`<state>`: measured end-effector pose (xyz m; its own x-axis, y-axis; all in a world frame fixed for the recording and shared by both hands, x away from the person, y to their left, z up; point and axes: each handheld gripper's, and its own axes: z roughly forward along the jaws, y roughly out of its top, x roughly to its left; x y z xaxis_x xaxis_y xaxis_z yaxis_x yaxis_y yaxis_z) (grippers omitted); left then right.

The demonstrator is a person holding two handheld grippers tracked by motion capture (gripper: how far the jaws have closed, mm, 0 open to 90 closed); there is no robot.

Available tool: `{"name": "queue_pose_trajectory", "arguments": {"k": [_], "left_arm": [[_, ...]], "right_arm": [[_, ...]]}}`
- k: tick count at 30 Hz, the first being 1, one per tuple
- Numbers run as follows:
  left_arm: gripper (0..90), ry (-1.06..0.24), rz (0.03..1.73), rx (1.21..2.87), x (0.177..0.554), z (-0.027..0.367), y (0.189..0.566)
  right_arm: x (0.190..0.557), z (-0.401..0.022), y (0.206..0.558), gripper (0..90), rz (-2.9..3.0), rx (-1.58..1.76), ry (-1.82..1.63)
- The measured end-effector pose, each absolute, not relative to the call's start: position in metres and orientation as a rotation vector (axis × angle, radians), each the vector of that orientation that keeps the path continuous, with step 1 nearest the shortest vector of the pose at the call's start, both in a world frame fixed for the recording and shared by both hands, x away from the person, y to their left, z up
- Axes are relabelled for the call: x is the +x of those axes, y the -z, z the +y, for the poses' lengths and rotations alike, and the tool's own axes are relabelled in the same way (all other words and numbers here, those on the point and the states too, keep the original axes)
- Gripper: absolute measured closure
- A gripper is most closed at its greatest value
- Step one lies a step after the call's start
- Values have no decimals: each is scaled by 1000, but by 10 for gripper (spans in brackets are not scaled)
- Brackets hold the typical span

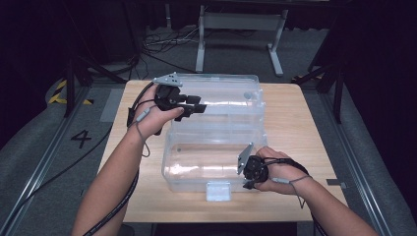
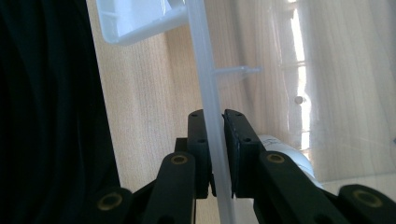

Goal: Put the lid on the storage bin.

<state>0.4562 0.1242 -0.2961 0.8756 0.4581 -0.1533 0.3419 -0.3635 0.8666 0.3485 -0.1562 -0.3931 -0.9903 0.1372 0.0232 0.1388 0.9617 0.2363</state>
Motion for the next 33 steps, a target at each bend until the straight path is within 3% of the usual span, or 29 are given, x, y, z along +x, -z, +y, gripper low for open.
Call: {"name": "queue_pose_trajectory", "arguments": {"k": [24,33], "left_arm": [[572,-133,581,2060,477,86,310],[554,-101,561,2172,479,72,319]], "right_arm": [[349,-159,394,812,-3100,-209,413],[349,-160,394,810,-3093,-221,425]]}}
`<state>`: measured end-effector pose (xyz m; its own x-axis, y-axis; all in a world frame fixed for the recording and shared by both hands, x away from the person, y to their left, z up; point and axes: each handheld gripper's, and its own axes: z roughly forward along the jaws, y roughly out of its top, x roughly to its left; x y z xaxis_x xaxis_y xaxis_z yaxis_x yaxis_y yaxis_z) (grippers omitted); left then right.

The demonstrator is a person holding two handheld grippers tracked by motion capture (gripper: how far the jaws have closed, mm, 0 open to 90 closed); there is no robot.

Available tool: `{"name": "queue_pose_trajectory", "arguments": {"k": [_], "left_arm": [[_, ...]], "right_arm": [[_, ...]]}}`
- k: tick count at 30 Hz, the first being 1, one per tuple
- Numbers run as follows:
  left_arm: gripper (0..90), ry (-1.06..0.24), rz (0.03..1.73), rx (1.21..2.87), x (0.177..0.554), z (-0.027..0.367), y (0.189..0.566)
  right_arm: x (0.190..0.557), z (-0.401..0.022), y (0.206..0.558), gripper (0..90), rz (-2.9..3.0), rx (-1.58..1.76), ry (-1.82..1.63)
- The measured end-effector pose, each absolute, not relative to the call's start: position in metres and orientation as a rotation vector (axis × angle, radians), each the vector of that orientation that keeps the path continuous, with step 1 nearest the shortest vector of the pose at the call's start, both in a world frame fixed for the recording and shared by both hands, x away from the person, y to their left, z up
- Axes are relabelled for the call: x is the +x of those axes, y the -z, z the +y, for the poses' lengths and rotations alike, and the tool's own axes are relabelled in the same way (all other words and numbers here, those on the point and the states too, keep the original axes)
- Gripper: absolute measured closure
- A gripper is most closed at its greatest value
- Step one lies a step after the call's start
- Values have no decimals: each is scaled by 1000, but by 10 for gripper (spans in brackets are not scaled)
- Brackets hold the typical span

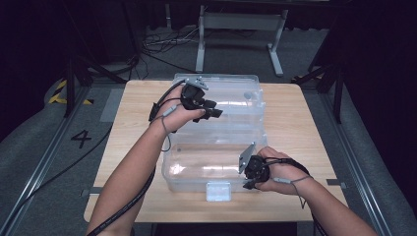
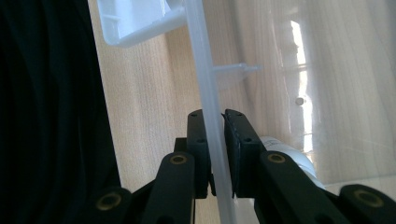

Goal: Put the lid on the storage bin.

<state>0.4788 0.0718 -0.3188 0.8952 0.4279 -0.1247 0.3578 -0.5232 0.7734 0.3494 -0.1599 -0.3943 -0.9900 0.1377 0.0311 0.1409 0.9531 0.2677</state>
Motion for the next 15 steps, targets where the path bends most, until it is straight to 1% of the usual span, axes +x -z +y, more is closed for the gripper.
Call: {"name": "queue_pose_trajectory", "arguments": {"k": [4,6,9,10,15], "left_arm": [[556,-101,546,2171,479,69,320],[595,-129,535,2180,479,68,320],[709,-166,533,2196,479,69,318],[734,-172,531,2200,479,70,318],[771,-159,518,2199,478,70,318]], "right_arm": [[349,-160,394,810,-3089,-236,421],[349,-161,394,810,-3088,-238,424],[349,-161,395,809,-3087,-228,427],[349,-161,394,810,-3083,-239,423],[349,-161,395,810,-3088,-223,428]]}}
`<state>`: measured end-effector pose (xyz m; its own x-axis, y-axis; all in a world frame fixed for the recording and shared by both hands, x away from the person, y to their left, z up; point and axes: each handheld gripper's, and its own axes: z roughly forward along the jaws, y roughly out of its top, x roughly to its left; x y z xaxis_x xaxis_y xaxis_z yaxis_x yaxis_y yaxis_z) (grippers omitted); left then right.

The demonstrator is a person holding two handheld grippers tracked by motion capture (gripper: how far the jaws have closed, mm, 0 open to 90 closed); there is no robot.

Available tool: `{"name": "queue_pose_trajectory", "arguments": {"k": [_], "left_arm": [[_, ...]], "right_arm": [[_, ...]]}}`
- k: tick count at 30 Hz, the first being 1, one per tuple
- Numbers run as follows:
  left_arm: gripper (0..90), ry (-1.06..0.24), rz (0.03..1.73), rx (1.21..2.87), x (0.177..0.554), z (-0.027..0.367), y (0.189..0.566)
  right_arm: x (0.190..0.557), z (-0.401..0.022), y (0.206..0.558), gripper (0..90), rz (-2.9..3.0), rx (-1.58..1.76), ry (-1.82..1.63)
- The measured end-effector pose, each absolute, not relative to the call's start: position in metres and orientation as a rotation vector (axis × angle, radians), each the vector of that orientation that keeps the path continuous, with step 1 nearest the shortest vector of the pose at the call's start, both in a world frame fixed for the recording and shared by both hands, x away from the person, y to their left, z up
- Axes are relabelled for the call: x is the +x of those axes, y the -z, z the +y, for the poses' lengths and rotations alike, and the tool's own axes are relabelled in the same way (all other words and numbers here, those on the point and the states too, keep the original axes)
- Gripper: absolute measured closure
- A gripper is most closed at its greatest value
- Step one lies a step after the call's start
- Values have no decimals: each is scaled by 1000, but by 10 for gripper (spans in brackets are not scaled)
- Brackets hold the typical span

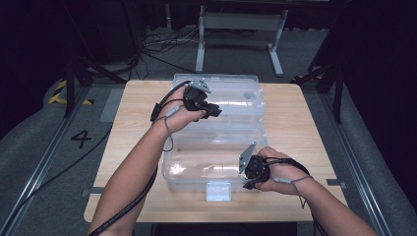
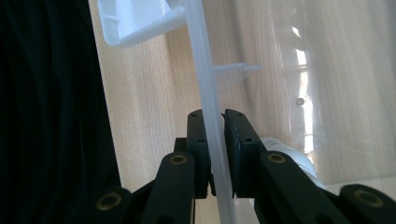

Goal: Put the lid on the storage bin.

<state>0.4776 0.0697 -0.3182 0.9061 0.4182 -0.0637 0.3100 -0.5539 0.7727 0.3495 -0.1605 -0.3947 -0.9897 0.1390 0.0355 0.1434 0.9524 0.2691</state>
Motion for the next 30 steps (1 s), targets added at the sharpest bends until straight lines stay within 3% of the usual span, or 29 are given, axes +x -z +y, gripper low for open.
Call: {"name": "queue_pose_trajectory", "arguments": {"k": [30], "left_arm": [[828,-130,464,2218,449,70,306]], "right_arm": [[350,-160,395,810,-3092,-217,426]]}}
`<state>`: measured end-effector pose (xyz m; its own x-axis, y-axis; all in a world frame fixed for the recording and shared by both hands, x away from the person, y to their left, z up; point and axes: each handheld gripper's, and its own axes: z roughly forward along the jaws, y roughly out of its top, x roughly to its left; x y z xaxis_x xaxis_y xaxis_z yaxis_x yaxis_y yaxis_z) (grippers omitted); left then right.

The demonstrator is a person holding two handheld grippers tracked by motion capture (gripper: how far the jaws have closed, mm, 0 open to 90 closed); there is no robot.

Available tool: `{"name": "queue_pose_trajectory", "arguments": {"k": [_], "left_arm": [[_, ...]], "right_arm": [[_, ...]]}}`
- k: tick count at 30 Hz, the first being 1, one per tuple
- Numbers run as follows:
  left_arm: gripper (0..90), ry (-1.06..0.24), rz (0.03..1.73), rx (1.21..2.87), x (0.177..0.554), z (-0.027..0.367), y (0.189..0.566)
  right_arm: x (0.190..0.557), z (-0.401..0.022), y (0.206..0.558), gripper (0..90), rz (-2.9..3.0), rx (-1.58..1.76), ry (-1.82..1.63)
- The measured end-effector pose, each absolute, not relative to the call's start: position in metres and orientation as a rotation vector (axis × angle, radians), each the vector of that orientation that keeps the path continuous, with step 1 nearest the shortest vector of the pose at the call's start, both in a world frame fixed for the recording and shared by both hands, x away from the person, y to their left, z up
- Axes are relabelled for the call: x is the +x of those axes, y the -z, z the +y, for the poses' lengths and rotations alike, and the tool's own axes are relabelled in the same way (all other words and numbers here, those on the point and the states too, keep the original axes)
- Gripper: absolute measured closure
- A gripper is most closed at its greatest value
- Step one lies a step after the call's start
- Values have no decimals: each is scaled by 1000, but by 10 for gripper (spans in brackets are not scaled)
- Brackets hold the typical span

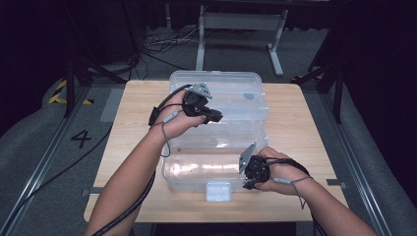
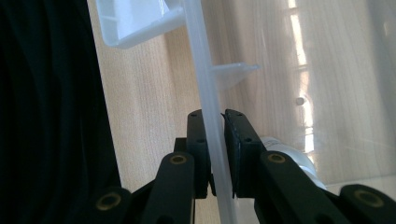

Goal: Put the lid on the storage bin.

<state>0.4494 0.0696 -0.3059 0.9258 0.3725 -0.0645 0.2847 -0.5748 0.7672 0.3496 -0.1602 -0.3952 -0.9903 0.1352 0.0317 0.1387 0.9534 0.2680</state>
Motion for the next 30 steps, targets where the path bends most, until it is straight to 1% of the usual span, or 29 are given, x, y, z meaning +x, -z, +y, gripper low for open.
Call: {"name": "queue_pose_trajectory", "arguments": {"k": [30], "left_arm": [[840,-137,406,2250,407,70,304]], "right_arm": [[346,-162,396,810,-3096,-263,442]]}}
